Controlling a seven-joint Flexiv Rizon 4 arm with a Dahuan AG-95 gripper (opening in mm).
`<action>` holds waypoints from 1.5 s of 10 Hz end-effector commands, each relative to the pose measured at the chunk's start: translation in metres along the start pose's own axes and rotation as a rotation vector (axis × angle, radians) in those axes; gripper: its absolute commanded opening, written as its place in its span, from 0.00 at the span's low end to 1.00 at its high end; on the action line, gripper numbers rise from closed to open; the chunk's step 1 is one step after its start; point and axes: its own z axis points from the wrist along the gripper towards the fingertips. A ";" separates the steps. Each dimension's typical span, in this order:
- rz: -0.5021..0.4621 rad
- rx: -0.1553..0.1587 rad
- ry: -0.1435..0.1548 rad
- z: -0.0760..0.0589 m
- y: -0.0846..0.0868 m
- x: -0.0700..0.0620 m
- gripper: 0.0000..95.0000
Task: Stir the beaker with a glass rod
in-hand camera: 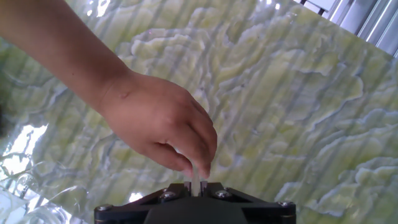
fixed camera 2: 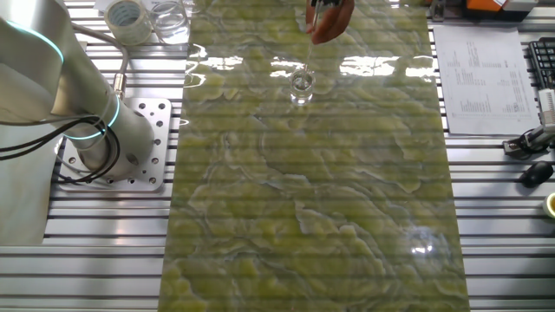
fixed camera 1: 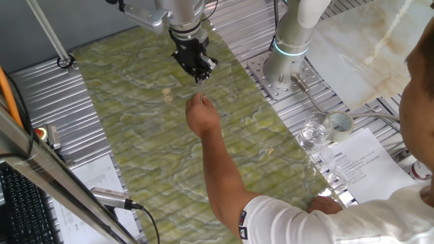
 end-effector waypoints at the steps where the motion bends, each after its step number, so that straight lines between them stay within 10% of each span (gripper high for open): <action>1: -0.001 -0.003 0.020 -0.001 0.000 -0.002 0.00; 15: -0.004 0.036 0.041 0.003 0.002 -0.017 0.00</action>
